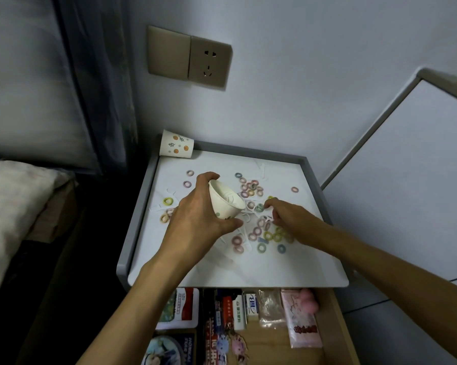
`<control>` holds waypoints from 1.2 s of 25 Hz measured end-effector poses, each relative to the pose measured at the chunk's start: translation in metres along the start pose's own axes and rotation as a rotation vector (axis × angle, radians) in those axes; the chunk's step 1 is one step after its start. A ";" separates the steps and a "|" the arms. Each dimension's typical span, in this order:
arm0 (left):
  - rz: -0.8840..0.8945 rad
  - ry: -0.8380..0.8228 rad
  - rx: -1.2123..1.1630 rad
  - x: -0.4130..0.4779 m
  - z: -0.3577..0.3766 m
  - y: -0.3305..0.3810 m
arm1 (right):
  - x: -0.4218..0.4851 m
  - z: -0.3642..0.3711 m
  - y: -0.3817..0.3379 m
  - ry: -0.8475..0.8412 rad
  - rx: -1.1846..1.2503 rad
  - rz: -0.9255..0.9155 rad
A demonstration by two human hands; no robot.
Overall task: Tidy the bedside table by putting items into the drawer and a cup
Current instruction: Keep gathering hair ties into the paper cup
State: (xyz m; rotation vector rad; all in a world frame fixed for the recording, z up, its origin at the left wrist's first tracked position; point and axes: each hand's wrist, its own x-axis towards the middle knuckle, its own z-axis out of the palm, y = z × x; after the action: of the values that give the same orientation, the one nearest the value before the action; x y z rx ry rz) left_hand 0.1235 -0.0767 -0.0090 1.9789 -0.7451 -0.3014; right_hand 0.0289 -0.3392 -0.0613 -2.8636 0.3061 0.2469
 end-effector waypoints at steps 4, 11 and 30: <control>0.006 0.003 -0.003 -0.001 -0.002 0.000 | -0.001 -0.024 0.003 0.137 0.088 -0.055; 0.000 0.000 -0.003 -0.001 -0.003 0.001 | 0.022 -0.026 0.016 0.222 0.229 0.347; -0.017 0.001 0.001 -0.004 -0.006 0.002 | 0.030 0.019 0.008 0.091 -0.270 0.396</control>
State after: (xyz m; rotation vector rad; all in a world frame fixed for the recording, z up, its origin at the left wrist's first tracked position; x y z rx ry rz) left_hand 0.1228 -0.0709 -0.0047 1.9867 -0.7277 -0.3101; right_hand 0.0531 -0.3476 -0.0870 -3.0571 0.9267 0.2460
